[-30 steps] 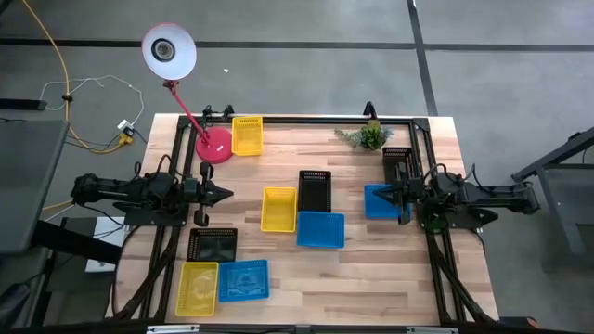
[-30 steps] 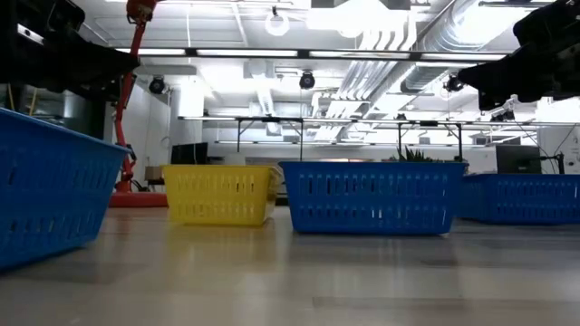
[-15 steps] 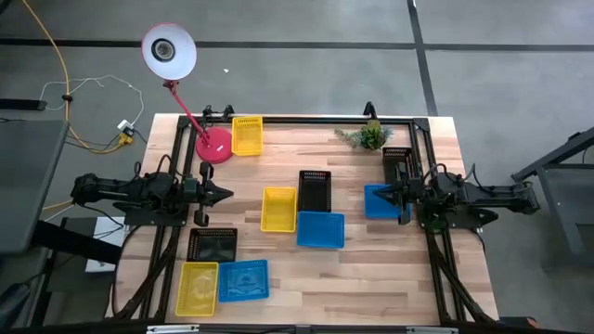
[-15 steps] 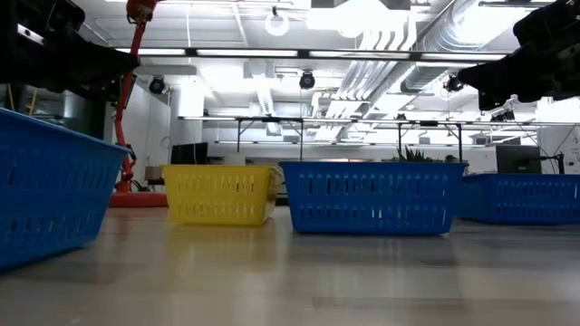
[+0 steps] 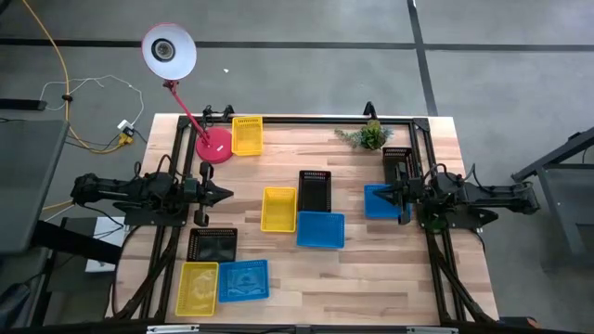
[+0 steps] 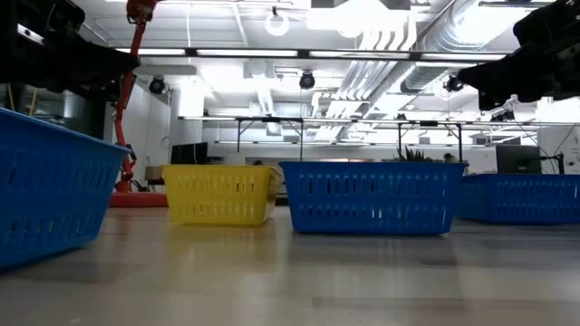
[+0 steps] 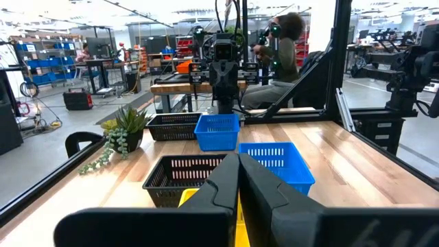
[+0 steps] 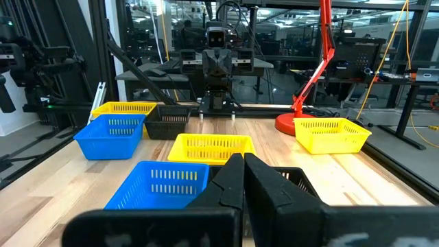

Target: Stack baskets by color

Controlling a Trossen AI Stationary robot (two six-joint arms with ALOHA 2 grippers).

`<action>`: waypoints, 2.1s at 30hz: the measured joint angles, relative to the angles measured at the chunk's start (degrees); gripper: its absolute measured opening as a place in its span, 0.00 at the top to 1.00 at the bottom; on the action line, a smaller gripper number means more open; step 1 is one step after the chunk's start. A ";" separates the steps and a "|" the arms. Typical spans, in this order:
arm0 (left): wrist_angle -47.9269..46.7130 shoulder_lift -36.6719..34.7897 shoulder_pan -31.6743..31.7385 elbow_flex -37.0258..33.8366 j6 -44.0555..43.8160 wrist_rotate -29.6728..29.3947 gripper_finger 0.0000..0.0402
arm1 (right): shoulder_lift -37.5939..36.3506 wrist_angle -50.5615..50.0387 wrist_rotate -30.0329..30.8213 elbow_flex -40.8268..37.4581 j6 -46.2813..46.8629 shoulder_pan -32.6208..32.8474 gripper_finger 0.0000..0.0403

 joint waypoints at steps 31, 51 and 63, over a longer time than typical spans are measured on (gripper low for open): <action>0.00 0.01 -0.01 0.00 0.00 0.01 1.00 | 18.51 9.16 10.98 25.95 28.22 0.04 0.91; 0.00 0.00 0.00 0.00 0.00 0.00 1.00 | 66.47 -62.01 4.02 52.29 15.82 -3.68 0.48; 0.00 -0.02 0.00 -0.02 0.00 0.01 1.00 | 76.06 -56.46 7.05 49.98 -5.86 -10.46 0.48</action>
